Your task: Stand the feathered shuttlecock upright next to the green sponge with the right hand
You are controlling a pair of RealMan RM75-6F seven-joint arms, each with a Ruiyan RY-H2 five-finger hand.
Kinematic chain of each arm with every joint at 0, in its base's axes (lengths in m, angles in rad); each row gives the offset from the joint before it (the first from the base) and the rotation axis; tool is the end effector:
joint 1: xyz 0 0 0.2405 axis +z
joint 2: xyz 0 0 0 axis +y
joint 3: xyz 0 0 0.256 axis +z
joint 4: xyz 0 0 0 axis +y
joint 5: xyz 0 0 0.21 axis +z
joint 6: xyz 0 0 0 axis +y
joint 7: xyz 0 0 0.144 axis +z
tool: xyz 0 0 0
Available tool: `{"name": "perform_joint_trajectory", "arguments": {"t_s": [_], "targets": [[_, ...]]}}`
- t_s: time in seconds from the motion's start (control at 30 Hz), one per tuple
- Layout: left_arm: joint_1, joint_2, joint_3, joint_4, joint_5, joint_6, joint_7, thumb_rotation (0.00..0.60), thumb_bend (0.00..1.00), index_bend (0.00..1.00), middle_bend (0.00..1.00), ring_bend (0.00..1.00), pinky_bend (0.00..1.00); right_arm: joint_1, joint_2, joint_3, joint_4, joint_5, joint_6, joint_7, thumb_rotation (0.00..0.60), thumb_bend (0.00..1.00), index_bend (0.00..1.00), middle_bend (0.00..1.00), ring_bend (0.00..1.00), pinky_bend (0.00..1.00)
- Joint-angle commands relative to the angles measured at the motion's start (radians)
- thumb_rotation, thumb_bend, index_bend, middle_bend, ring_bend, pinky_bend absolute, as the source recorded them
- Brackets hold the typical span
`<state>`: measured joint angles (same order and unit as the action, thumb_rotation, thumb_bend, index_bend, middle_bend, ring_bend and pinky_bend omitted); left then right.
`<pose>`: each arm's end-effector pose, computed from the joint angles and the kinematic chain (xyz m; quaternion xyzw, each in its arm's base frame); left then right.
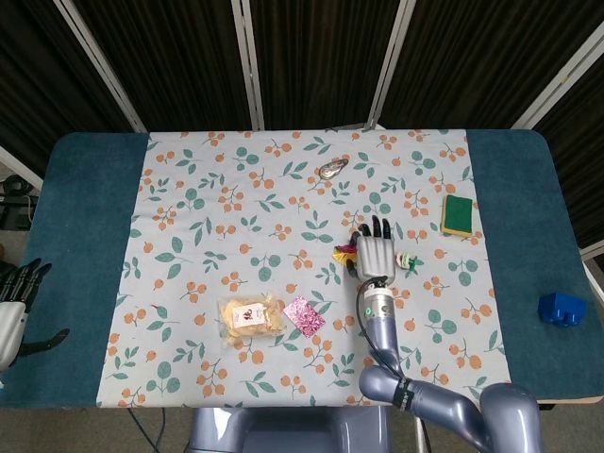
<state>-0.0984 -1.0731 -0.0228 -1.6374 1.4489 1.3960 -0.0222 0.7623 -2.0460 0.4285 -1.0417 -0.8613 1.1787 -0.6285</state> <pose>-0.3213 0.1785 0.1593 -0.6004 -0.4287 -0.3507 0.5769 -0.1405 -0.3674 -0.0844 0.5926 -0.4391 0.3461 0.5798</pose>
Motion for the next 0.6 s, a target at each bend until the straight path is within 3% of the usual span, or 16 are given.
{"name": "perform_joint_trajectory", "arguments": {"t_s": [0.03,0.27,0.6], "targets": [[0.0,0.001,0.0,-0.001,0.0,-0.001,-0.003,0.56,0.2,0.0,0.0,0.0,0.0,0.014,-0.025,0.007,0.047,-0.007,-0.004,0.022,0.6,0.25,0.49,0.24,0.0,0.0],[-0.001,0.003,0.002,-0.004,0.003,-0.002,-0.007,0.561,0.2,0.0,0.0,0.0,0.0,0.022,-0.055,0.0,0.12,-0.034,-0.014,0.07,0.6,0.26,0.54,0.29,0.0,0.0],[-0.004,0.002,0.002,-0.007,-0.001,-0.007,-0.009,0.561,0.19,0.0,0.0,0.0,0.0,0.03,-0.083,0.007,0.178,-0.066,-0.015,0.128,0.6,0.37,0.62,0.35,0.0,0.0]]}}
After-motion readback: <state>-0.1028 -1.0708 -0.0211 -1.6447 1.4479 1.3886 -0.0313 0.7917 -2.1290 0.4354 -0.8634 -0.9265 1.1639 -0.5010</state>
